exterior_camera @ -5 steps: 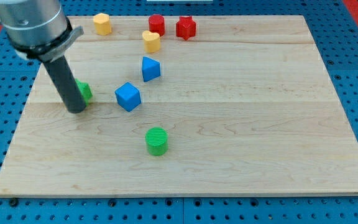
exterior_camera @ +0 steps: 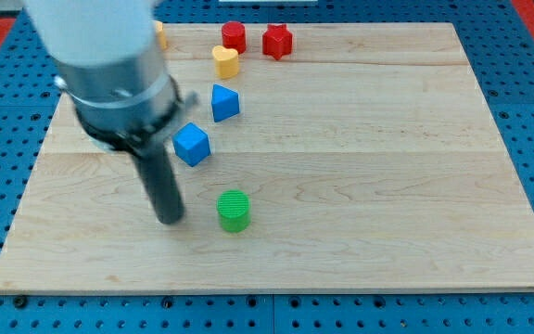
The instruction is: Move the green circle near to the green star
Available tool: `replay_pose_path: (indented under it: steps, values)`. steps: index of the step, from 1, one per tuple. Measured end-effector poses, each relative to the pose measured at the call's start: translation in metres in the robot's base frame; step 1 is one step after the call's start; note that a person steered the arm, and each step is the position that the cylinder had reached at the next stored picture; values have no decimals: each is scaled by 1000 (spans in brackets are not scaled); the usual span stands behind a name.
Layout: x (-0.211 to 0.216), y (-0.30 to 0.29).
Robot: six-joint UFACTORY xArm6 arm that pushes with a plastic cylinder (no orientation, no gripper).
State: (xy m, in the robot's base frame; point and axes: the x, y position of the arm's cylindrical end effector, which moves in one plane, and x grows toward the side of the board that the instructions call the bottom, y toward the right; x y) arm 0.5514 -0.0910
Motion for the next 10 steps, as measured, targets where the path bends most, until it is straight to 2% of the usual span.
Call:
replay_pose_path:
  steps: [1,2,3,4,7,8,9,10]
  values:
    - [51,13]
    - [66,47]
    - [42,130]
    - [8,112]
    - [-29,-77]
    - [-31,-97]
    - [2,-70]
    - [-9,3]
